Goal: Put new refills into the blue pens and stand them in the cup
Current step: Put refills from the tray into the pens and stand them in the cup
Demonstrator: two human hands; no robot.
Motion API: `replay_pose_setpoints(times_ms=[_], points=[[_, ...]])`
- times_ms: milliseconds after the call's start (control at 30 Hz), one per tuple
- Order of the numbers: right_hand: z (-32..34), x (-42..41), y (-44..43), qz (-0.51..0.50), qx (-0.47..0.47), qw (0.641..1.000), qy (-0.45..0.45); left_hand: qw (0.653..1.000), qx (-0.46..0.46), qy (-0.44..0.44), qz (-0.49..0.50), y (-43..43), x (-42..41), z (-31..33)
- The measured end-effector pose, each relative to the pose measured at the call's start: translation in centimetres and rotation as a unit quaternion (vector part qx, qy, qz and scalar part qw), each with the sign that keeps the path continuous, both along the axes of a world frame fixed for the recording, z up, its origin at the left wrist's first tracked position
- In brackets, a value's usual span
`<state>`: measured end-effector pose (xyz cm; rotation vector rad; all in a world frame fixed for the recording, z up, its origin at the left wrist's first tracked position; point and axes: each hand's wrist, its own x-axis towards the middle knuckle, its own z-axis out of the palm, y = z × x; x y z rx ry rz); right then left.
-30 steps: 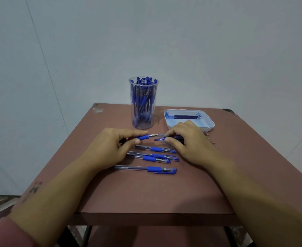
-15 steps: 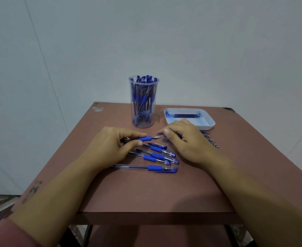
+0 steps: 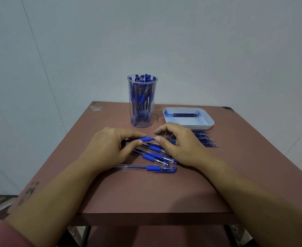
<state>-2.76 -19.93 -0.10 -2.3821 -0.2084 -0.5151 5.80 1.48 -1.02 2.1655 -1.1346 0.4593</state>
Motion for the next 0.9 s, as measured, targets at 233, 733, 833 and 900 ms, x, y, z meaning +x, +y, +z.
replay_pose_setpoints(times_ms=[233, 733, 833, 900], points=[[0.12, 0.06, 0.18, 0.011, -0.021, 1.000, -0.012, 0.997, 0.022, -0.064, 0.027, 0.10, -0.61, 0.37], [0.30, -0.05, 0.08, 0.000, 0.030, 1.000, 0.008, 0.998, 0.021, -0.049, 0.015, -0.10, -0.55, 0.49], [0.22, 0.21, 0.13, -0.005, 0.018, 1.000, 0.017, 0.999, 0.021, -0.044, 0.020, -0.11, -0.64, 0.47], [0.19, 0.32, 0.04, 0.000, 0.030, 0.999, 0.017, 0.999, 0.018, -0.036, 0.022, -0.18, -0.68, 0.45]])
